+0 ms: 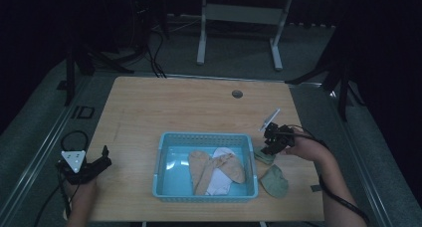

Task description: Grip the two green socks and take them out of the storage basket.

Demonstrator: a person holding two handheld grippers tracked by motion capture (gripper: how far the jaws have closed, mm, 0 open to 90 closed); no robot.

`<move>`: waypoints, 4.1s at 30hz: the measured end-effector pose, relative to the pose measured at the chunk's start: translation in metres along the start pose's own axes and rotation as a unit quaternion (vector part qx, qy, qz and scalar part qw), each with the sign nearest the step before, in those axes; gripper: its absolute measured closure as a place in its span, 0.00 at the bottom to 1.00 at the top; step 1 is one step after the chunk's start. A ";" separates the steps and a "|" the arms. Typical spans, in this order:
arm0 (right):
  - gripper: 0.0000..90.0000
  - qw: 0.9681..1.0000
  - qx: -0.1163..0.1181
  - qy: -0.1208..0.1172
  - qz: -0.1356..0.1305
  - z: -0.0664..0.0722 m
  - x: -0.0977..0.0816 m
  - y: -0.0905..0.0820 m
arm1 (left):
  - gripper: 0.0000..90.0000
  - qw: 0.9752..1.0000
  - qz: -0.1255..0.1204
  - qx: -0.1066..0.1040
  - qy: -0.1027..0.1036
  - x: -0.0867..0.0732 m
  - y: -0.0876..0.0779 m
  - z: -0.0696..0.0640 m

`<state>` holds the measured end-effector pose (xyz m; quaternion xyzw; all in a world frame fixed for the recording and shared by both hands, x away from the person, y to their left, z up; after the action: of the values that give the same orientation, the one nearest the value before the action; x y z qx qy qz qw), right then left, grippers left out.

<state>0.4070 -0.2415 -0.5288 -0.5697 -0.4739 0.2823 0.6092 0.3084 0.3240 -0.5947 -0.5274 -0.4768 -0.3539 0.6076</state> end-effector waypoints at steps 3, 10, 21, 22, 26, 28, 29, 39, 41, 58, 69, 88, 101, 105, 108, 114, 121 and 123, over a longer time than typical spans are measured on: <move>0.62 1.000 -0.008 0.011 -0.010 -0.004 0.001 0.001 | 0.00 1.000 0.000 0.000 0.000 0.000 0.000 0.000; 0.56 0.998 -0.025 0.044 -0.027 -0.014 -0.005 0.009 | 0.00 1.000 0.000 0.000 0.000 0.000 0.000 0.000; 0.35 0.991 -0.040 0.101 -0.082 -0.023 -0.022 0.011 | 0.00 1.000 0.000 0.000 0.000 0.000 0.000 0.000; 0.35 0.989 -0.044 0.104 -0.093 -0.024 -0.023 0.011 | 0.00 1.000 0.000 0.000 0.000 0.000 0.000 0.000; 0.27 0.983 -0.050 0.130 -0.122 -0.028 -0.031 0.010 | 0.00 1.000 0.000 0.000 0.000 0.000 0.000 0.000; 0.23 0.979 -0.058 0.142 -0.131 -0.030 -0.036 0.009 | 0.00 1.000 0.000 0.000 0.000 0.000 0.000 0.000; 0.22 0.978 -0.058 0.148 -0.134 -0.031 -0.037 0.009 | 0.00 1.000 0.000 0.000 0.000 0.000 0.000 0.000; 0.11 0.959 -0.065 0.217 -0.169 -0.046 -0.067 0.009 | 0.00 1.000 0.000 0.001 -0.001 0.000 0.000 0.000; 0.11 0.957 -0.069 0.226 -0.171 -0.049 -0.073 0.011 | 0.00 1.000 0.000 0.001 -0.001 0.000 0.000 0.000; 0.11 0.905 -0.138 0.344 -0.208 -0.061 -0.133 0.023 | 0.00 1.000 0.000 0.001 -0.001 0.000 0.000 0.000; 0.11 0.877 -0.184 0.363 -0.253 -0.047 -0.151 0.020 | 0.00 1.000 -0.001 0.001 0.000 0.000 0.000 0.000; 0.11 0.800 -0.282 0.401 -0.346 -0.018 -0.187 -0.001 | 0.00 1.000 -0.001 0.000 -0.001 0.000 0.000 0.000; 0.11 0.783 -0.313 0.384 -0.377 0.006 -0.199 -0.004 | 0.00 1.000 -0.002 0.000 -0.001 0.000 -0.001 0.000; 0.11 0.783 -0.311 0.384 -0.377 0.012 -0.203 -0.003 | 0.00 1.000 -0.002 0.000 0.000 0.000 -0.001 0.000; 0.11 0.774 -0.322 0.380 -0.391 0.016 -0.205 -0.005 | 0.00 1.000 -0.003 0.000 0.000 0.000 -0.001 0.000; 0.11 0.766 -0.341 0.361 -0.408 0.019 -0.204 -0.008 | 0.00 1.000 -0.003 0.000 0.000 0.000 -0.001 0.000; 0.12 0.770 -0.337 0.348 -0.414 0.017 -0.202 -0.006 | 0.00 1.000 -0.004 0.000 0.000 0.000 -0.001 0.000; 0.12 0.772 -0.334 0.350 -0.413 0.016 -0.203 -0.005 | 0.00 1.000 -0.004 0.000 0.000 0.000 -0.001 0.000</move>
<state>0.3122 -0.4147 -0.5770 -0.5467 -0.4819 -0.3912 0.5619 0.3078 0.3237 -0.5944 -0.5258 -0.4788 -0.3563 0.6060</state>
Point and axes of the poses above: each handheld gripper's, and its own axes: y roughly forward along the jaws, x roughly out of its top, z roughly to its left, the point moved 6 cm from there along y, roughly forward along the jaws, and after that the axes turned 2 degrees about -y, right-handed, at the moved point
